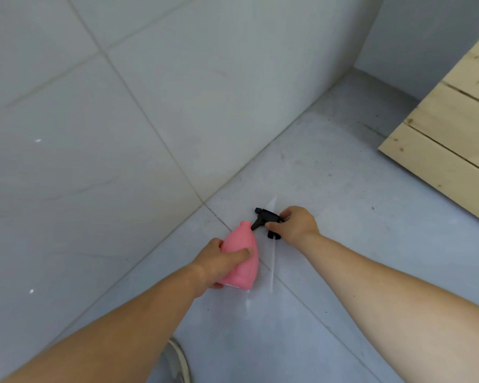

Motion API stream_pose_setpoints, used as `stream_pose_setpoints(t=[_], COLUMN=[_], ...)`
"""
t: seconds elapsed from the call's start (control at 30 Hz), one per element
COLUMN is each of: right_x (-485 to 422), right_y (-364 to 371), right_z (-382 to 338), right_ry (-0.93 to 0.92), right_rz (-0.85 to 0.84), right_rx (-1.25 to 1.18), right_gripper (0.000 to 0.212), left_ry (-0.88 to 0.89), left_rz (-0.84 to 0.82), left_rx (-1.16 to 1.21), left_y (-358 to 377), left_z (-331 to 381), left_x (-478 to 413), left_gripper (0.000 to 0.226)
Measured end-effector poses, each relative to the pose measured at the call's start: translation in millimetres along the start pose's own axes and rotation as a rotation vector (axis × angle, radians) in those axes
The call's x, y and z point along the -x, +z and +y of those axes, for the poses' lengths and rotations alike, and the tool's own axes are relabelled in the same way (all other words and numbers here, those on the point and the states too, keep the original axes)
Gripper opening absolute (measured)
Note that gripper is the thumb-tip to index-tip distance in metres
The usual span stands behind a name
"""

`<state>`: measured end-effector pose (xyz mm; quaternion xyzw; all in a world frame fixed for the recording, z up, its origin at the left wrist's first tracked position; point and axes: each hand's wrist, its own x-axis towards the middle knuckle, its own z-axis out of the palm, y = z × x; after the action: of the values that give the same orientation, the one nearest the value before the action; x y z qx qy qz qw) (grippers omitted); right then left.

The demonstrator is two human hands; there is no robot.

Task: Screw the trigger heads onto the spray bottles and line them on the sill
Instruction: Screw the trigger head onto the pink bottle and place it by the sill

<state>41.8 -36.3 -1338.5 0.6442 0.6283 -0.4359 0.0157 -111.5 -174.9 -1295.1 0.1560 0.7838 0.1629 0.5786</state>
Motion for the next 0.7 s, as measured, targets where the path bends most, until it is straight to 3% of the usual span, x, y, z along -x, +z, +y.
stream_pose_setpoints(t=[0.13,0.3,0.6,0.7], right_x=[2.3,13.5,92.1,128.0], right_y=[2.6,-14.9,-151.8,-195.4], right_z=[-2.0,4.0,-9.2,-19.0], right_ry=[-0.01,0.057,-0.035,-0.102], right_rz=[-0.036,-0.085,-0.002,0.064], right_rx=[-0.033,-0.369,-0.549,-0.596], right_gripper=[0.02,0.014,0.008,0.009], left_ry=[0.014,0.037,0.284,0.381], left_rz=[-0.012,-0.036,-0.133,-0.171], left_rx=[0.022,0.04,-0.008,-0.056], left_y=[-0.1,0.4,6.2,5.6], left_z=[-3.2,1.4,71.2,94.7], left_x=[-1.0,5.6,87.5,126.5], left_gripper=[0.058,0.058,0.061,0.075])
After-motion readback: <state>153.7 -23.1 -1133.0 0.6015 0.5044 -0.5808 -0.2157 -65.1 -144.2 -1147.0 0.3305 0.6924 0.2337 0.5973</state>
